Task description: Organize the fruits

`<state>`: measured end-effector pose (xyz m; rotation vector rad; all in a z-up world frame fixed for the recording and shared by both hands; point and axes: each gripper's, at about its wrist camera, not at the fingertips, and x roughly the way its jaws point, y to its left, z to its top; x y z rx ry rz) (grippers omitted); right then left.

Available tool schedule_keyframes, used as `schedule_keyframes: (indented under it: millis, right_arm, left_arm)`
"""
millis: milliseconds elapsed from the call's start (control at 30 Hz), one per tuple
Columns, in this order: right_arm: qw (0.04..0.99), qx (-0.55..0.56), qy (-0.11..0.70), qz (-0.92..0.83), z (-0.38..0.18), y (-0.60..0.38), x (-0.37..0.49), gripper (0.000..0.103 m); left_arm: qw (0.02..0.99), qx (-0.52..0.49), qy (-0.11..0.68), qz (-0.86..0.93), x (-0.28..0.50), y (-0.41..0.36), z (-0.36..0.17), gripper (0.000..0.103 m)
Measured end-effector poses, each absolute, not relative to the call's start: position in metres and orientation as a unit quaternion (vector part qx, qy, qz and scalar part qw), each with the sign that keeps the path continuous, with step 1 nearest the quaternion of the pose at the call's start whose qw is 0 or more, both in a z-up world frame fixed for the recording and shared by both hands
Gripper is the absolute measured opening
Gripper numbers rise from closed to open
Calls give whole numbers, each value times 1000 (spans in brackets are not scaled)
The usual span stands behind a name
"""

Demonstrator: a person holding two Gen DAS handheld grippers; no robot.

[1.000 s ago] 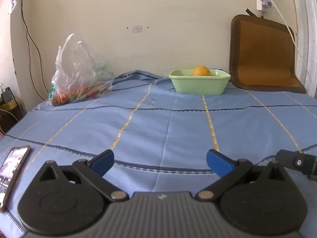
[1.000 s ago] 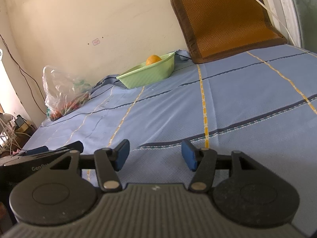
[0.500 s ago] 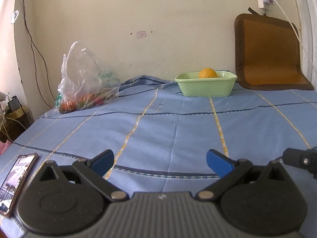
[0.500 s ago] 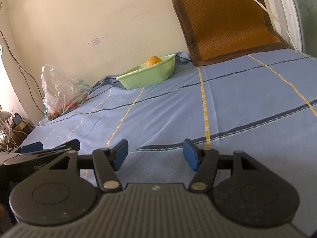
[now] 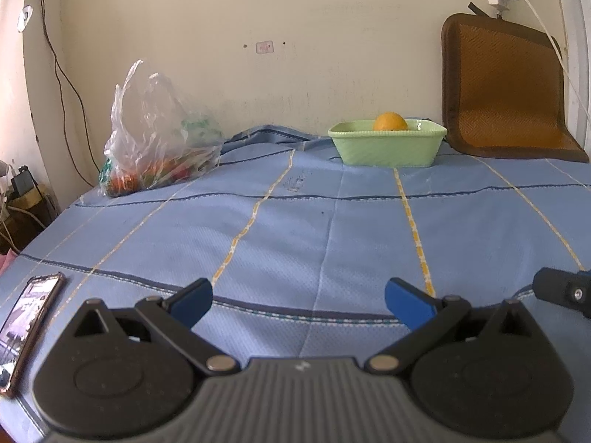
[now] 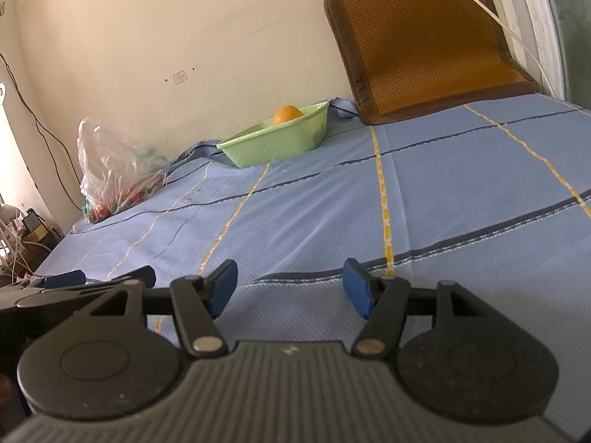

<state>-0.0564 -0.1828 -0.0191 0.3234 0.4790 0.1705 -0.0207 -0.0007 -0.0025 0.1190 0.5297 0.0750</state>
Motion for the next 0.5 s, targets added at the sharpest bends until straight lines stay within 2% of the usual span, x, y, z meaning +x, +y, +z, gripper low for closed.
schedule_keyframes:
  millis: [500]
  right_arm:
    - [955, 159, 236, 86, -20, -184, -56, 66]
  left_arm:
    - [960, 51, 275, 34, -16, 3, -3, 103]
